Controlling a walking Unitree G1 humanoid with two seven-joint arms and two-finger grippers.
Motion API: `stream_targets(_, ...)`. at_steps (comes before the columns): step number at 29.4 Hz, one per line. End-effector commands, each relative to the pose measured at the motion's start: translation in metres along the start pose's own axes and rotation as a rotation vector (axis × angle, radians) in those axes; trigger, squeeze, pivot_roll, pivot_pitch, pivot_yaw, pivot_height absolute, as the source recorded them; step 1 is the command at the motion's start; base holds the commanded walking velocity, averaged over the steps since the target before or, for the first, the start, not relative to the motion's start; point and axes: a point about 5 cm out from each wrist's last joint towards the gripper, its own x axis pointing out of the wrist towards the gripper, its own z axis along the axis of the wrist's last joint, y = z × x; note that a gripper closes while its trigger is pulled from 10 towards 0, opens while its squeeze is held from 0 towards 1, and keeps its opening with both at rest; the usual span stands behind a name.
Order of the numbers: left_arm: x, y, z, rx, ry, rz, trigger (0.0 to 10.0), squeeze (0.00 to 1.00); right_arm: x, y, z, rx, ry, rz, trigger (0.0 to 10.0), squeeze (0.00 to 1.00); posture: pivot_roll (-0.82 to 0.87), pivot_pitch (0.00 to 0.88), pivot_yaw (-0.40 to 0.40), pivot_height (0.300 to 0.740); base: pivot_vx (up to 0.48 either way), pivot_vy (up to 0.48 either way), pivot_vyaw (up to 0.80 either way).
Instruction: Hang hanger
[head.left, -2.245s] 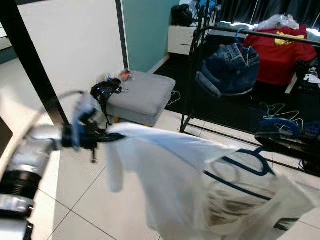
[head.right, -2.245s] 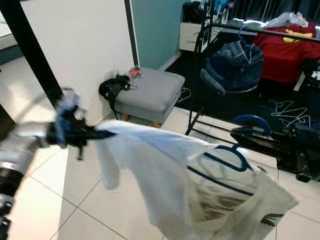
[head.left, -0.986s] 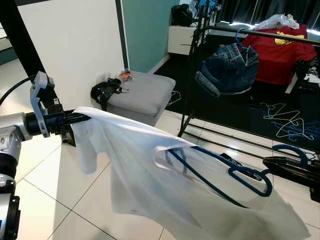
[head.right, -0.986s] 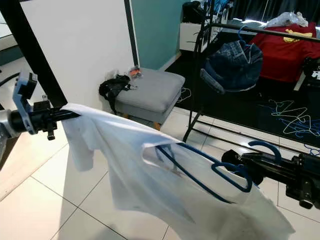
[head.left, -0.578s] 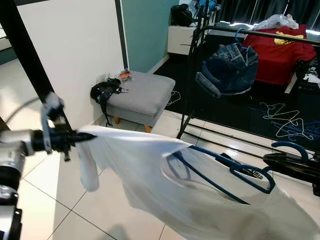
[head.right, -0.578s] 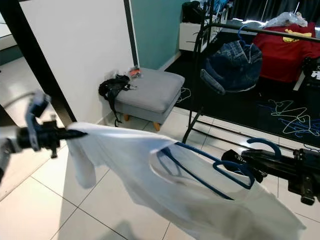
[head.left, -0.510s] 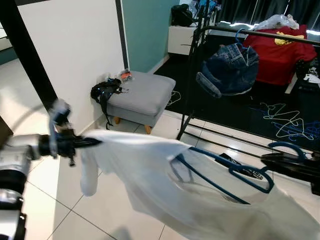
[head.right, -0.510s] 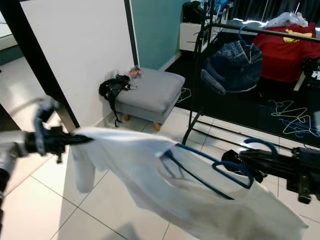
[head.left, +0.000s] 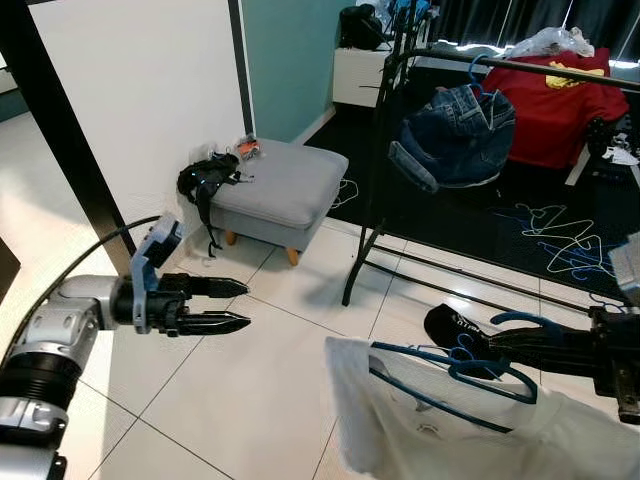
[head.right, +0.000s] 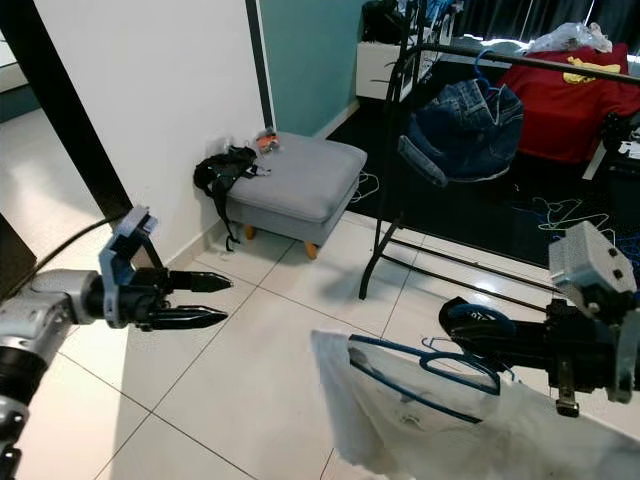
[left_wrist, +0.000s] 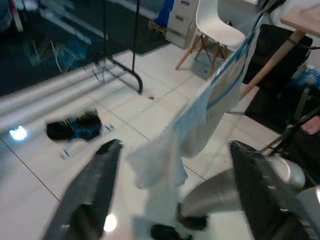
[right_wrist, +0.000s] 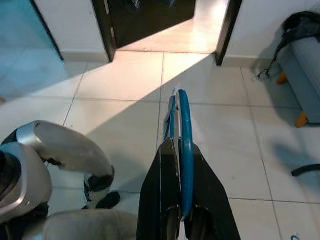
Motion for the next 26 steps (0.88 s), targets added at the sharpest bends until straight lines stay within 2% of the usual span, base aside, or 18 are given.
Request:
stream_targets(1, 0.007, -0.007, 0.022, 0.086, -0.005, -0.072, 10.0, 1.00, 0.008, -0.001, 0.005, -0.053, 0.002, 0.031, 0.0, 0.00, -0.03, 0.043, 0.013, 0.740, 0.000, 0.000, 0.00)
stream_targets(3, 0.007, -0.007, 0.022, 0.086, -0.005, -0.072, 10.0, 1.00, 0.008, -0.001, 0.005, -0.053, 0.002, 0.031, 0.0, 0.00, -0.03, 0.043, 0.013, 0.740, 0.000, 0.000, 0.00)
stream_targets(4, 0.017, -0.013, 0.028, 0.106, -0.010, -0.121, 10.0, 1.00, 0.012, -0.003, 0.006, -0.066, 0.000, 0.038, 0.0, 0.00, -0.03, 0.042, 0.013, 0.740, 0.000, 0.000, 0.00)
stream_targets(6, 0.017, -0.013, 0.028, 0.106, -0.010, -0.121, 10.0, 1.00, 0.012, -0.003, 0.006, -0.066, 0.000, 0.038, 0.0, 0.00, -0.03, 0.042, 0.013, 0.740, 0.000, 0.000, 0.00)
stream_targets(7, 0.032, -0.020, 0.029, 0.127, -0.013, -0.170, 10.0, 1.00, 0.017, -0.005, 0.008, -0.083, -0.014, 0.045, 0.0, 0.00, -0.03, 0.040, 0.013, 0.740, 0.000, 0.000, 0.00)
stream_targets(8, 0.048, -0.027, 0.030, 0.148, -0.021, -0.209, 10.0, 0.00, 0.023, -0.007, 0.012, -0.103, -0.028, 0.055, 0.0, 0.00, -0.03, 0.036, 0.014, 0.740, 0.000, 0.000, 0.00)
stream_targets(9, 0.048, -0.027, 0.030, 0.148, -0.021, -0.209, 10.0, 0.00, 0.023, -0.007, 0.012, -0.103, -0.028, 0.055, 0.0, 0.00, -0.03, 0.036, 0.014, 0.740, 0.000, 0.000, 0.00)
stream_targets(10, 0.074, -0.040, 0.024, 0.121, -0.004, -0.330, 10.0, 0.00, 0.032, -0.011, 0.018, -0.143, -0.046, 0.072, 0.0, 0.00, -0.03, 0.033, 0.021, 0.740, 0.000, 0.000, 0.00)
stream_targets(11, 0.079, -0.043, 0.021, 0.109, 0.007, -0.360, 10.0, 0.00, 0.034, -0.012, 0.020, -0.155, -0.048, 0.076, 0.0, 0.00, -0.03, 0.033, 0.021, 0.740, 0.000, 0.000, 0.00)
stream_targets(15, 0.085, -0.043, 0.016, 0.104, 0.041, -0.364, 10.0, 0.00, 0.036, -0.014, 0.022, -0.172, -0.051, 0.077, 0.0, 0.00, -0.03, 0.032, 0.025, 0.740, 0.000, 0.000, 0.00)
stream_targets(18, 0.088, -0.042, 0.015, 0.108, 0.059, -0.349, 10.0, 0.00, 0.037, -0.014, 0.024, -0.180, -0.055, 0.079, 0.0, 0.00, -0.03, 0.032, 0.029, 0.740, 0.000, 0.000, 0.00)
stream_targets(22, 0.106, -0.036, 0.007, 0.123, 0.091, -0.232, 10.0, 0.00, 0.043, -0.016, 0.032, -0.209, -0.096, 0.074, 0.0, 0.00, -0.03, 0.029, 0.038, 0.740, 0.000, 0.000, 0.00)
stream_targets(23, 0.106, -0.036, 0.007, 0.123, 0.091, -0.232, 10.0, 0.00, 0.043, -0.016, 0.032, -0.209, -0.096, 0.074, 0.0, 0.00, -0.03, 0.029, 0.038, 0.740, 0.000, 0.000, 0.00)
stream_targets(24, 0.110, -0.031, 0.008, 0.137, 0.089, -0.163, 10.0, 0.00, 0.045, -0.017, 0.034, -0.215, -0.104, 0.077, 0.0, 0.00, -0.03, 0.027, 0.038, 0.740, 0.000, 0.000, 0.00)
stream_targets(26, 0.110, -0.029, 0.009, 0.141, 0.090, -0.145, 10.0, 0.00, 0.046, -0.018, 0.035, -0.217, -0.105, 0.079, 0.0, 0.00, -0.03, 0.027, 0.038, 0.740, 0.000, 0.000, 0.00)
